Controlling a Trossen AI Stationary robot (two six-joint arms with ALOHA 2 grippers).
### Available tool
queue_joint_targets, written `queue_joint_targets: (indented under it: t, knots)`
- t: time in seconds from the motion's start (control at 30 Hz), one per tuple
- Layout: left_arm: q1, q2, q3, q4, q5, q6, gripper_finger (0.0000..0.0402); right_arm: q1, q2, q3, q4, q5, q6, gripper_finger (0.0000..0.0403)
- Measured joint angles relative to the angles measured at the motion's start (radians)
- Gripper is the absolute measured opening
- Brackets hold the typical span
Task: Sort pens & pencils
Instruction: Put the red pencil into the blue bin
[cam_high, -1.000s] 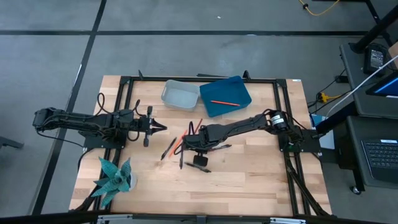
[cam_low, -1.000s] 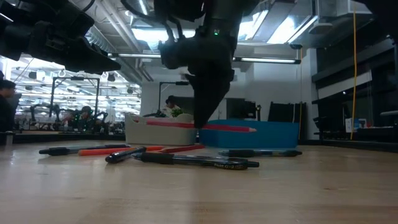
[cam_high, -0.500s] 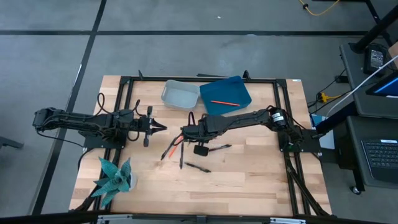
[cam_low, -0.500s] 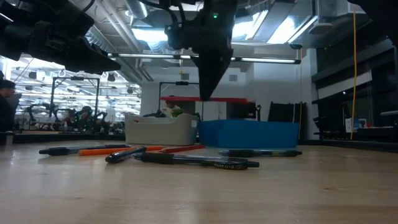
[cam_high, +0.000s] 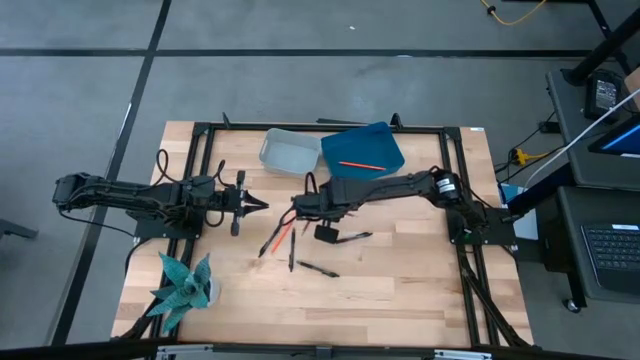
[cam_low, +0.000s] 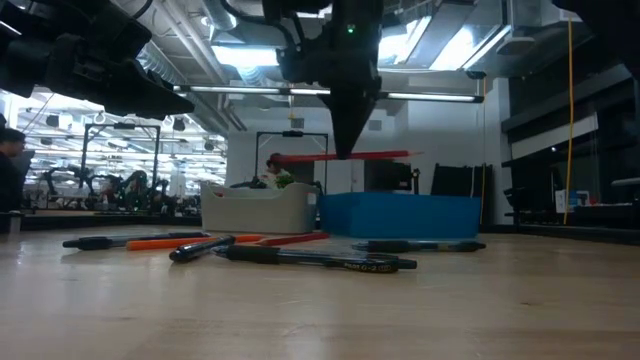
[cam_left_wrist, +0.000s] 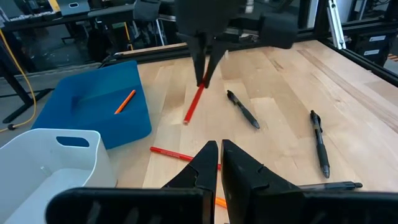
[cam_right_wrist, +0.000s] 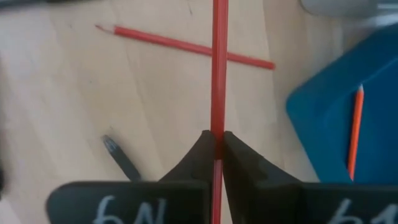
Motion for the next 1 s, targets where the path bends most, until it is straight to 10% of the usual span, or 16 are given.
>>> queue_joint_targets:
  t: [1.0]
  knots:
    - [0.0, 0.0, 0.0, -0.03, 0.0, 0.0, 0.0014, -0.147, -0.14, -0.001, -0.066, 0.084, 0.008, 0.0018]
